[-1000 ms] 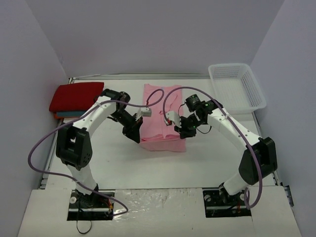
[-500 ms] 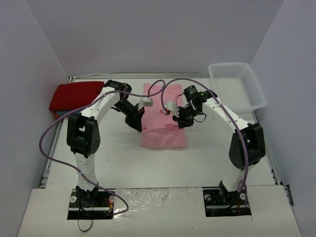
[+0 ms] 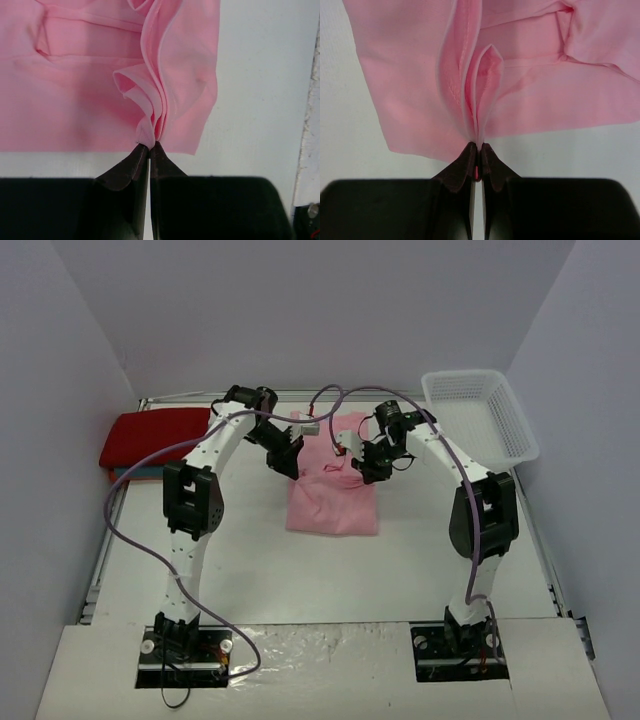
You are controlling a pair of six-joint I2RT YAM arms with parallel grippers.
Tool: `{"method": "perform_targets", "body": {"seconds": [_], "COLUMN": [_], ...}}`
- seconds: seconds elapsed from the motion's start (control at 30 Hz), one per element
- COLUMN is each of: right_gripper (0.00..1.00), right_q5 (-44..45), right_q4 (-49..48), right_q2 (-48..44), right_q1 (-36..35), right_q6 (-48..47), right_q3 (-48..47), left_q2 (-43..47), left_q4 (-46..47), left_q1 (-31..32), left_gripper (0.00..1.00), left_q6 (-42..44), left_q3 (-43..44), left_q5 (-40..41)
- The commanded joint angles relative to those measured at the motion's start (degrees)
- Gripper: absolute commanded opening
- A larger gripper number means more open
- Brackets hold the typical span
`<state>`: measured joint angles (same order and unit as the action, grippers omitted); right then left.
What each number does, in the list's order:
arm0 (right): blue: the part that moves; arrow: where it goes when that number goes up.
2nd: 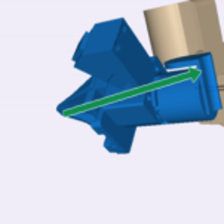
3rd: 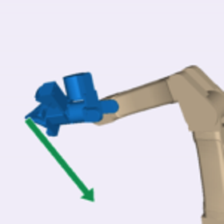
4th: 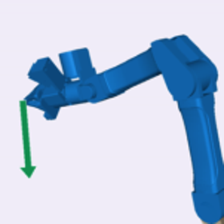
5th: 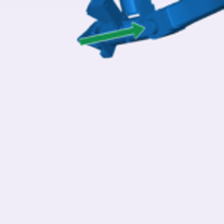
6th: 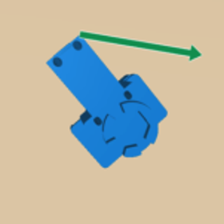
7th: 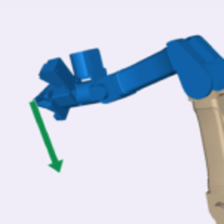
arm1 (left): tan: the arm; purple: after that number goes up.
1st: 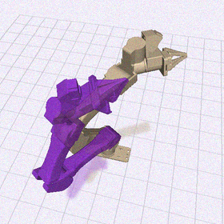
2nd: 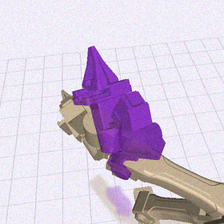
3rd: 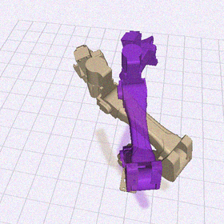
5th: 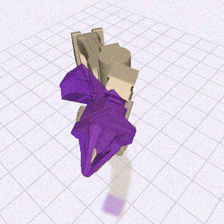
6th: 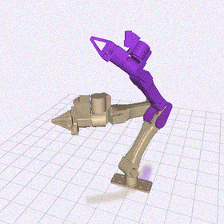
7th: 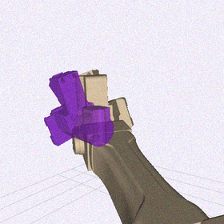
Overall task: Fold and stack the t-shirts
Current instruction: Fold the folded rectangular tshirt in 1/3 of the way
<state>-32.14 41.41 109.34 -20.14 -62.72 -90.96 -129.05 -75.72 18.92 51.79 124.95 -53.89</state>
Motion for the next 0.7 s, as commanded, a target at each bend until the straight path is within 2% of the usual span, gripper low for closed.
{"method": "perform_targets", "body": {"seconds": [0.0, 0.23, 0.57, 0.67], "right_gripper": [0.00, 0.00, 0.00, 0.06], "right_q5": [-0.81, -2.05, -3.89, -4.07], "right_q4": [2.01, 1.92, 1.83, 1.57], "right_q2": [1.75, 8.87, 16.78, 18.27], "right_q1": [1.24, 3.00, 3.44, 3.44], "right_q6": [-1.70, -1.53, -1.27, -0.92], "right_q3": [-4.31, -11.43, -16.27, -17.84], "left_q2": [-1.11, -5.33, -8.58, -9.46], "left_q4": [-16.12, -17.00, -17.44, -16.48], "left_q1": [-0.55, -1.60, -2.74, -2.75], "left_gripper": [0.02, 0.02, 0.02, 0.03], "left_q6": [2.09, 2.00, 3.41, 2.79], "left_q3": [7.13, 11.90, 10.76, 10.84], "left_q5": [-0.52, 0.36, 2.74, 3.70]}}
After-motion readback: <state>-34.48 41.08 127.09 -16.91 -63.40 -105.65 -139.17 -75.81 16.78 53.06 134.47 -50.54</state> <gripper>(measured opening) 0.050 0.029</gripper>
